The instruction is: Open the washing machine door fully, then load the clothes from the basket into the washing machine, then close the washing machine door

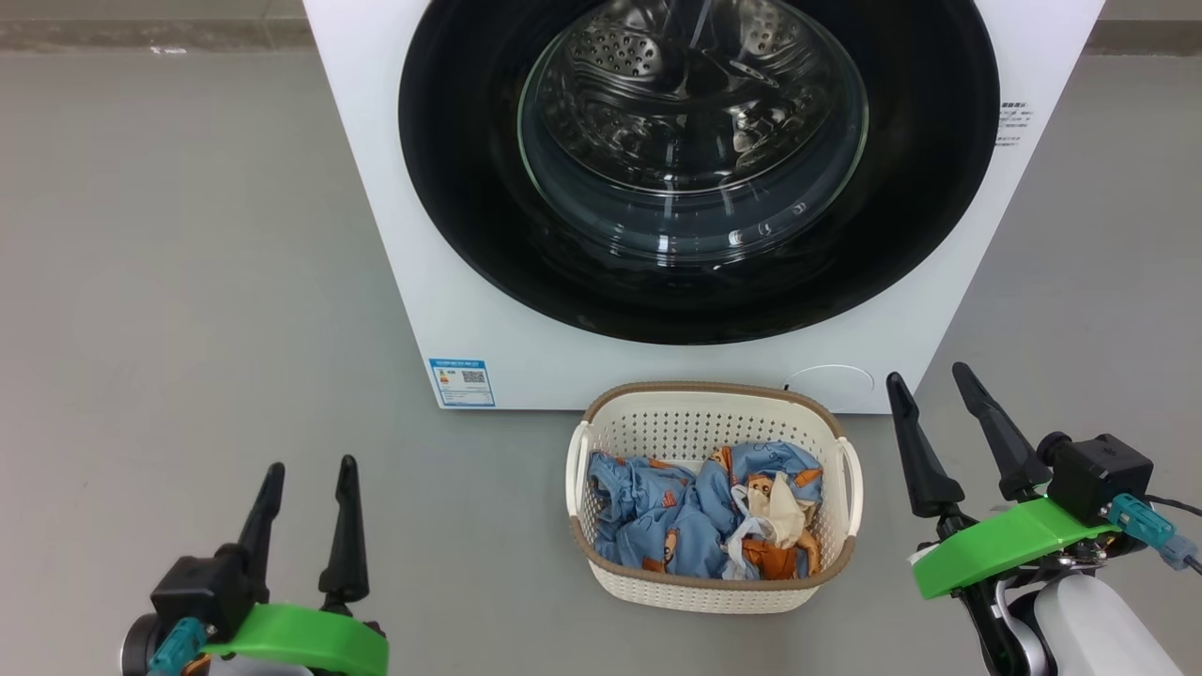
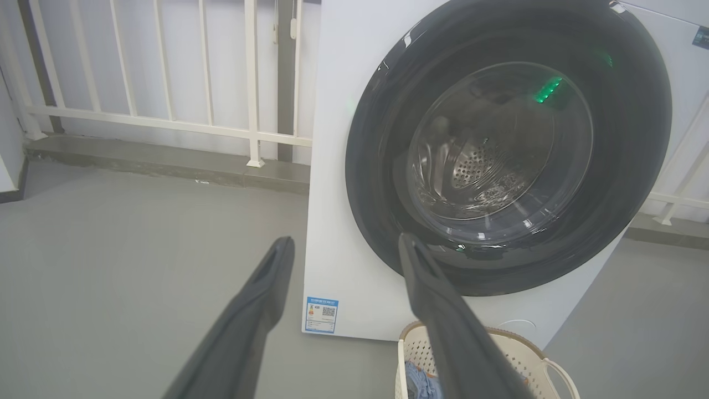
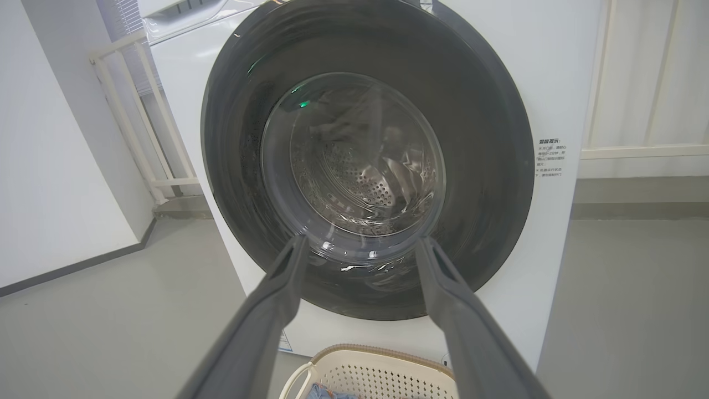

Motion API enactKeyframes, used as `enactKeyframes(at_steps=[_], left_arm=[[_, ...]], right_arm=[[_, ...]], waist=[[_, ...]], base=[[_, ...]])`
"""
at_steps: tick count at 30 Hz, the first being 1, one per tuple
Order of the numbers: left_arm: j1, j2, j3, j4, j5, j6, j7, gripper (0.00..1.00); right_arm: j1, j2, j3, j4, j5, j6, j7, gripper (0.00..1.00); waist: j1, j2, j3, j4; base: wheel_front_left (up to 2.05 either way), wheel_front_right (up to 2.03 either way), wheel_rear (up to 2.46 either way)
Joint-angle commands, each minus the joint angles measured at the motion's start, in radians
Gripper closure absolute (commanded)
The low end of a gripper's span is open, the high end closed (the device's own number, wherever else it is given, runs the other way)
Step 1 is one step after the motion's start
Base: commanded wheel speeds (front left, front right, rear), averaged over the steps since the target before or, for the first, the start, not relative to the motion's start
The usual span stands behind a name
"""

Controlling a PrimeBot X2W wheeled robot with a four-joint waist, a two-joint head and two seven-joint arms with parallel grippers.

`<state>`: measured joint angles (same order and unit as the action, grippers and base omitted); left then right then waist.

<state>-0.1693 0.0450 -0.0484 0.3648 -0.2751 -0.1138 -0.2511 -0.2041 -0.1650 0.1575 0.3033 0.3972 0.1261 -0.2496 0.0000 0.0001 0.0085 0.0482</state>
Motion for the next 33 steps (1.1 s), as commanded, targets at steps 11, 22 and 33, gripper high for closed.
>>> enactKeyframes(at_steps=[11,22,33], left_arm=[[-0.048,0.014,0.036,-0.017,0.012,-0.001,-0.011,0.0],[-0.046,0.011,0.042,-0.02,0.013,0.002,-0.011,0.0],[-0.045,0.009,0.049,-0.025,0.011,0.002,-0.011,0.0]], right_arm=[[-0.035,-0.014,0.02,-0.017,-0.014,0.005,-0.012,0.0],[-0.035,-0.016,0.02,-0.016,-0.016,0.005,-0.012,0.0],[-0.035,-0.012,0.019,-0.017,-0.018,0.005,-0.012,0.0]], waist=[[0.0,-0.0001,-0.001,0.0],[0.0,-0.0001,0.0,0.0],[0.0,-0.0001,0.004,0.0]], base=[[0.0,0.0,0.0],[0.0,0.0,0.0],[0.0,0.0,0.0]])
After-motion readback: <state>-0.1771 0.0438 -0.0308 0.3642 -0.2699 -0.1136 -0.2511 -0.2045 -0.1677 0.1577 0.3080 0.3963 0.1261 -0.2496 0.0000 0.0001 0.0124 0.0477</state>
